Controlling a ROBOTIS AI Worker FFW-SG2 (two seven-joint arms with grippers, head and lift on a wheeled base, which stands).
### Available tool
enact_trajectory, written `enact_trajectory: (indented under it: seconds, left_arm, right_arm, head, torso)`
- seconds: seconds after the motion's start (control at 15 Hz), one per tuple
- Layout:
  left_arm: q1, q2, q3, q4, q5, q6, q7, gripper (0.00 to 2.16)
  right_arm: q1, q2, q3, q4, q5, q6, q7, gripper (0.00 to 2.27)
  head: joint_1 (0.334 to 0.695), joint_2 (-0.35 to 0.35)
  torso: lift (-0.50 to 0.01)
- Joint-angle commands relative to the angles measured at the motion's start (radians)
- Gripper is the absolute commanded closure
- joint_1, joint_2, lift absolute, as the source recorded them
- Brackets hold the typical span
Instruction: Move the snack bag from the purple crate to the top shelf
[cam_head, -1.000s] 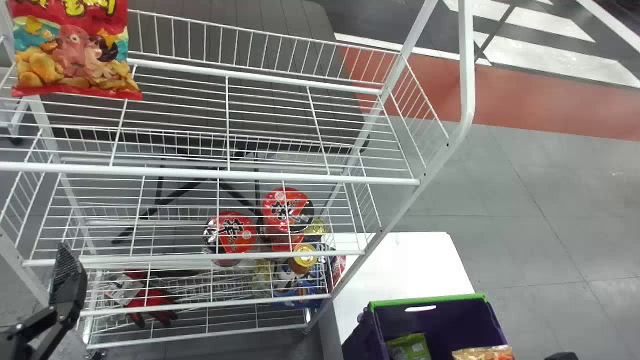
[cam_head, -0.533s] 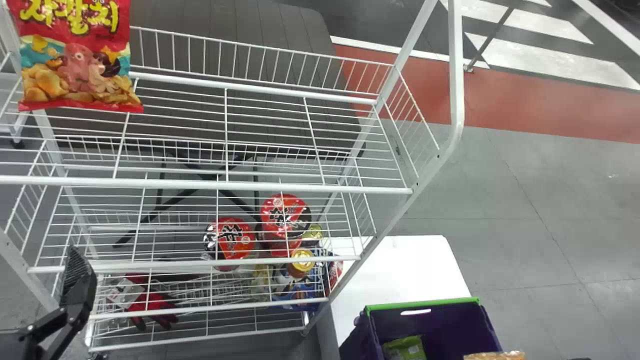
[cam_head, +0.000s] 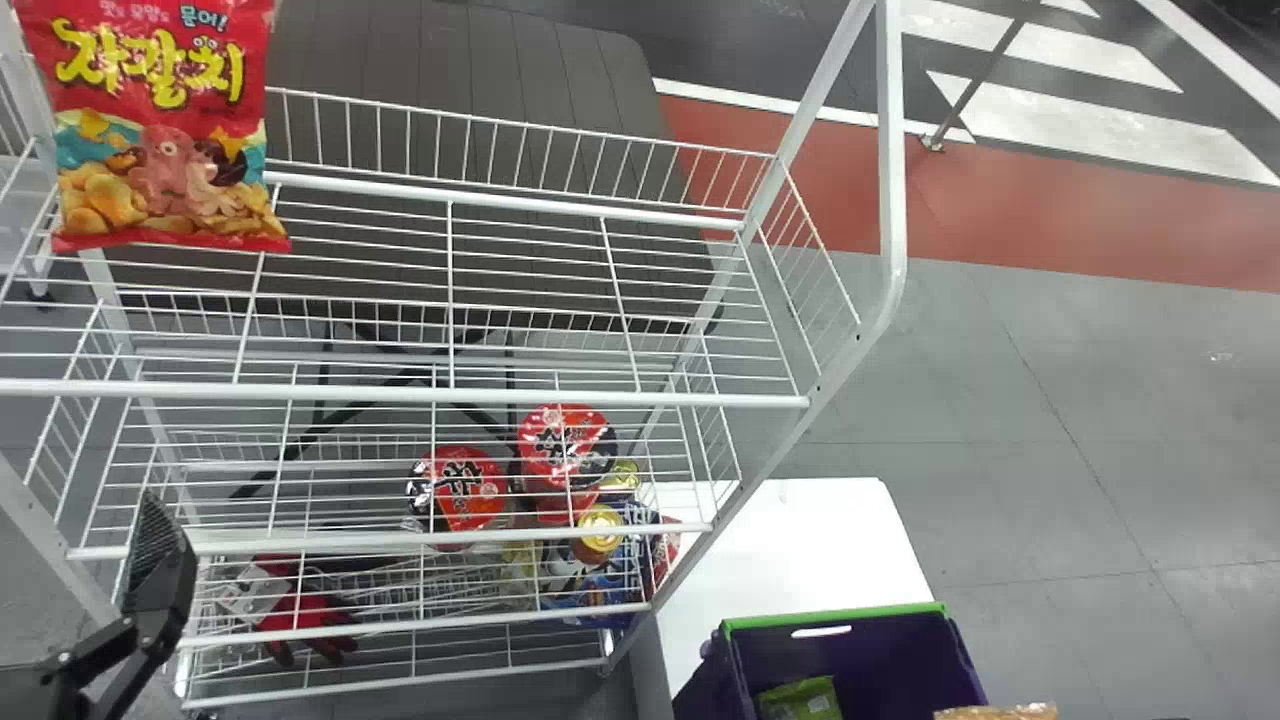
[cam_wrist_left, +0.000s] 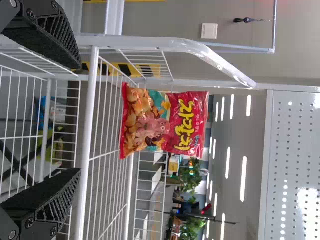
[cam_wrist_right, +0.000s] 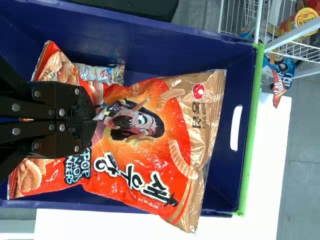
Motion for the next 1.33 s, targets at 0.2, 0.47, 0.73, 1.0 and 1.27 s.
enact_trajectory:
  seconds: [0.2, 0.47, 0.73, 1.0, 1.27]
  left_arm:
    - [0.002, 0.001, -0.005, 0.000, -0.002, -0.003, 0.000, 0.07]
    - [0.002, 0.001, -0.014, -0.004, -0.008, -0.006, 0.002, 0.07]
    - [-0.002, 0.001, -0.012, 0.014, -0.009, -0.009, 0.008, 0.07]
    - [-0.012, -0.002, -0.014, 0.027, -0.009, -0.009, 0.008, 0.07]
    - [-0.015, -0.002, -0.014, 0.027, -0.009, -0.009, 0.008, 0.08]
  right_arm:
    - [0.000, 0.000, -0.005, 0.000, -0.008, -0.009, 0.000, 1.53]
    - [0.000, 0.011, 0.002, -0.029, -0.009, -0.003, 0.000, 1.53]
    - [-0.002, 0.014, 0.008, -0.029, -0.009, -0.006, 0.000, 1.53]
    - [-0.005, 0.012, 0.008, -0.028, -0.009, -0.006, 0.000, 1.53]
    - [-0.008, 0.012, 0.008, -0.020, -0.009, -0.015, -0.002, 1.53]
  head:
    - [0.695, -0.350]
    - [0.695, -0.350]
    - [0.695, -0.350]
    - [0.695, -0.350]
    - [0.695, -0.350]
  torso:
    - [-0.038]
    - [-0.021]
    - [-0.005]
    - [0.008]
    - [0.010]
